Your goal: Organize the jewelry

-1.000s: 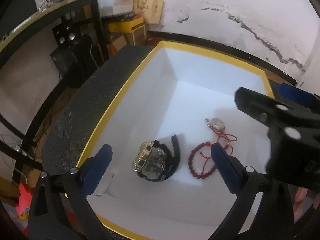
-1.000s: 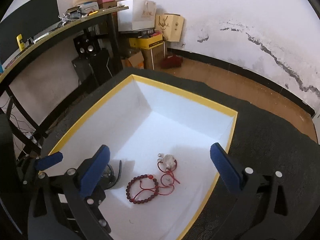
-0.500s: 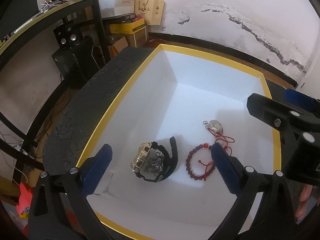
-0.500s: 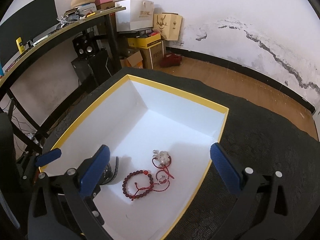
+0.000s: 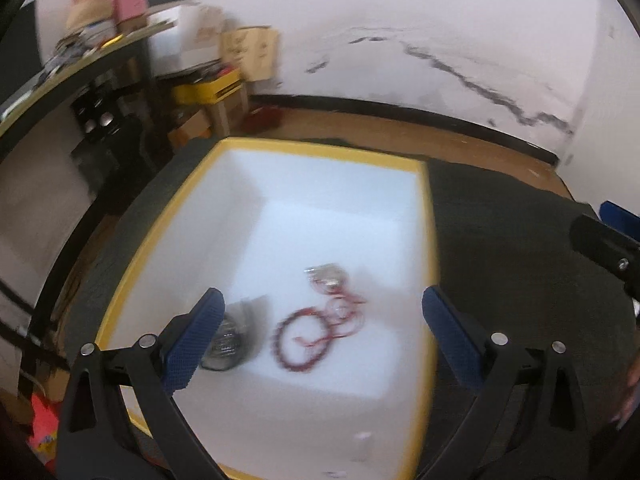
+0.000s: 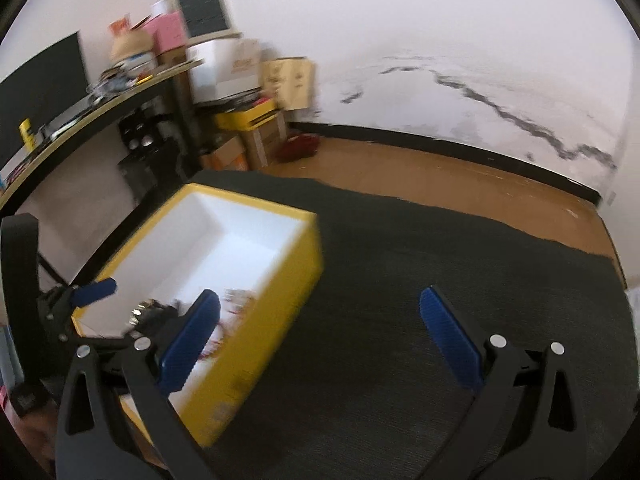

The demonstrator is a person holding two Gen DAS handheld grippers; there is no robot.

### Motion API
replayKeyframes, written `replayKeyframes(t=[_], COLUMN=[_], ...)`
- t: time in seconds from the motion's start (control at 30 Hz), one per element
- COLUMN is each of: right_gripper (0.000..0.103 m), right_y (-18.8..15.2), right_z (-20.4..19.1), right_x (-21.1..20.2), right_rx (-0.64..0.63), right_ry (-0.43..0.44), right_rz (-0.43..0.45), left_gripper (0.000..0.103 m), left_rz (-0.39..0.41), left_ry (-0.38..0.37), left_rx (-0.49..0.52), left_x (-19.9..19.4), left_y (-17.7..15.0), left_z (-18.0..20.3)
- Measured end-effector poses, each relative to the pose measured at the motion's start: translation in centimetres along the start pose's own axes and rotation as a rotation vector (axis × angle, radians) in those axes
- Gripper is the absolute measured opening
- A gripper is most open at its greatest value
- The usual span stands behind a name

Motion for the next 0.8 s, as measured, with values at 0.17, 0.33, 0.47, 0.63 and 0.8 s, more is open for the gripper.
replayKeyframes(t=[0.17, 0.33, 0.47, 0.63, 0.8], right_gripper=[0.097, 0.097, 0.097, 0.097, 0.097], right_y=[-2.9, -7.0, -10.4, -12.6, -12.9], right_z=[8.4, 16.7, 21.1, 25.0, 26.2], right_x=[-5.4, -9.6, -11.2, -10.6, -10.8], right_rx=[0.079, 0.153, 0.175, 0.25, 0.251], right_ry=[-0.1, -0.204, -0.264, -0.258, -0.256], right_rz=[0.025, 0.033, 0.036, 0.028, 0.034], left_gripper=[0.096, 0.096, 0.096, 0.096, 0.096], left_rz=[0.025, 0.077, 0.069, 0.025, 0.009], left_ry=[-0.056, -0.091, -0.11, -0.103, -0.089], left_rx=[0.077, 0.156, 0.213, 0.275, 0.257], left_x=[-1.4, -3.0, -3.2, -1.8, -0.8], left_y=[0.2, -0.5, -2.2, -4.6, -5.1], left_z=[7.1, 14.3, 18.8, 22.4, 23.1])
Point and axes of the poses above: each gripper's, at about its wrist camera, not at the fingertips, and x roughly the way its jaws point, z to its right, y to its top, the point moved 7 cm from there along x, roughly the way its jaws point, and after that the axes turned 13 degrees about y, right-handed, at the moved point
